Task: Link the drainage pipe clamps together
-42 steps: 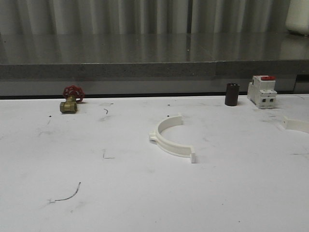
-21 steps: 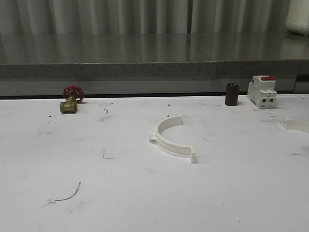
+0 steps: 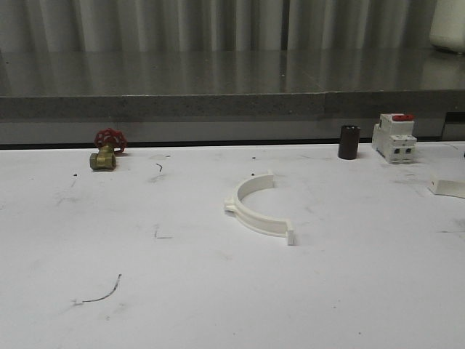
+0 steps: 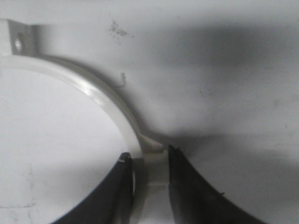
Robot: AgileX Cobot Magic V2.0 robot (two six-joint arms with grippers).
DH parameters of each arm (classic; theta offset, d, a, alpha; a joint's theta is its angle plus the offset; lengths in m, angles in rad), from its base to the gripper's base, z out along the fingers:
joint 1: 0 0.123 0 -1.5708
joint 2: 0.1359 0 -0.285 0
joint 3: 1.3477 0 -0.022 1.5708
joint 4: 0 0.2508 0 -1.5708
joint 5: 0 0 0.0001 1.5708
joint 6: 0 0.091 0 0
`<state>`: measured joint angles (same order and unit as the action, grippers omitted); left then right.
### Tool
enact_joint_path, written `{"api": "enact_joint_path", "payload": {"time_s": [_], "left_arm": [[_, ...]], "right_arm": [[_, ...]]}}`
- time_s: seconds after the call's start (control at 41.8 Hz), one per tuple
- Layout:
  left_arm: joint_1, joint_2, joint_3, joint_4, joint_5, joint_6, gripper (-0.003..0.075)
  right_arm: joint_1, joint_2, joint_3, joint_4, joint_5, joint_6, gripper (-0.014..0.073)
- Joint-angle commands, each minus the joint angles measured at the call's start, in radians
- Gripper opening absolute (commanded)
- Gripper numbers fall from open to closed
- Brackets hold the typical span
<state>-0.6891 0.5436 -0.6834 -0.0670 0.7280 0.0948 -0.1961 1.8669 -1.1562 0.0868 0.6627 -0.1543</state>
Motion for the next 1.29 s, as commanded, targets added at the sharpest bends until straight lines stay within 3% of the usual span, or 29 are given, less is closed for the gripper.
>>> {"api": "enact_joint_path", "payload": {"time_s": [0.0, 0.263, 0.502, 0.957, 1.148, 1.268], "left_arm": [[-0.006, 0.002, -0.026, -0.013, -0.074, -0.003, 0.0347], [-0.006, 0.002, -0.026, -0.013, -0.074, -0.003, 0.0347], [-0.006, 0.002, -0.026, -0.013, -0.074, -0.003, 0.0347], [-0.006, 0.002, -0.026, -0.013, -0.074, -0.003, 0.0347], [-0.006, 0.002, -0.026, -0.013, -0.074, -0.003, 0.0347], [-0.006, 0.002, -0.026, -0.013, -0.074, -0.003, 0.0347]], "right_arm": [[-0.002, -0.049, -0.027, -0.009, -0.018, -0.01, 0.0167], [-0.003, -0.05, -0.028, -0.008, 0.037, -0.01, 0.0167], [0.01, -0.127, -0.039, 0.15, 0.139, 0.072, 0.0167], [0.189, -0.486, -0.039, 0.138, 0.337, 0.079, 0.0167], [0.248, -0.497, -0.102, 0.124, 0.389, 0.118, 0.0167], [0.314, -0.444, -0.186, 0.051, 0.405, 0.191, 0.0167]]}}
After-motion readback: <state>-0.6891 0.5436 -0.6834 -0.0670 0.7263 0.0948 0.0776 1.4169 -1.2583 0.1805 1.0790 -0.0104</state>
